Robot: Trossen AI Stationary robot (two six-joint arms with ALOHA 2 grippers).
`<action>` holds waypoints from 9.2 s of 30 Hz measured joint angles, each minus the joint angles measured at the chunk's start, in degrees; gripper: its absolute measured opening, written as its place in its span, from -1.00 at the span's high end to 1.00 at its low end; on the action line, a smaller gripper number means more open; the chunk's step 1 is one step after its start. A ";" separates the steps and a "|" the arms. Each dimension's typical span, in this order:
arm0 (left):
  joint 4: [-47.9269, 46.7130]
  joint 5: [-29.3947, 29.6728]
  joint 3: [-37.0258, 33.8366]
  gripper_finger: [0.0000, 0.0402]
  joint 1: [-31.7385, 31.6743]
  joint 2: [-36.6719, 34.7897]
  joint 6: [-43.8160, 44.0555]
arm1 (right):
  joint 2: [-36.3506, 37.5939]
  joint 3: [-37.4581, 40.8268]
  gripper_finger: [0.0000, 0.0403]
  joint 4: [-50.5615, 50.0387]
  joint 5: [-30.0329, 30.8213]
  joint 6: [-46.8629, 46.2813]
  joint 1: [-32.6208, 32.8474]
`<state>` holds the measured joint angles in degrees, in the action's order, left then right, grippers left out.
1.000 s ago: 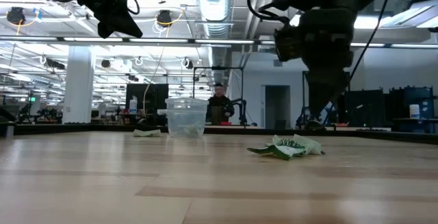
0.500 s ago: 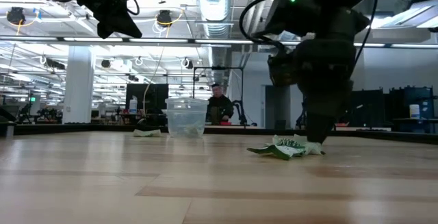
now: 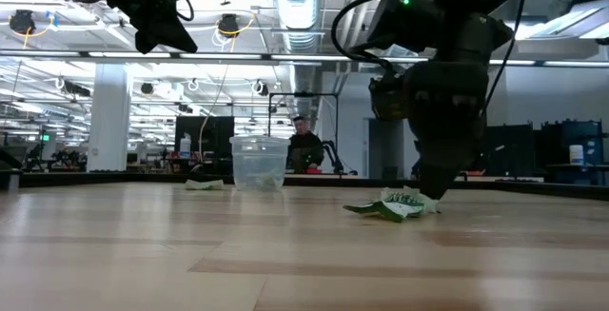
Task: Pick and place Stevia / Truvia into bins
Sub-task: Put the stevia packet into the top transparent container
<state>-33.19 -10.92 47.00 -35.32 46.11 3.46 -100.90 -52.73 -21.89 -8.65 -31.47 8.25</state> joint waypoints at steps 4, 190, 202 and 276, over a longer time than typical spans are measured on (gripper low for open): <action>0.00 -0.01 0.00 1.00 0.00 0.00 0.00 | -0.09 0.00 0.67 0.32 1.26 0.51 0.47; -0.81 0.05 -0.07 1.00 0.01 0.57 0.00 | -10.12 -21.38 0.62 10.14 16.39 -34.30 -2.40; -0.81 0.03 -0.07 1.00 0.01 0.57 0.00 | -10.10 -21.35 0.54 5.71 11.33 -30.12 -1.10; -0.81 0.00 0.02 1.00 -0.01 0.87 0.00 | -14.39 -40.31 0.99 -25.31 44.40 -30.41 0.59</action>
<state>-34.00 -10.92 47.03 -35.33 46.98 3.46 -115.29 -93.04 -47.20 35.75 -61.88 8.84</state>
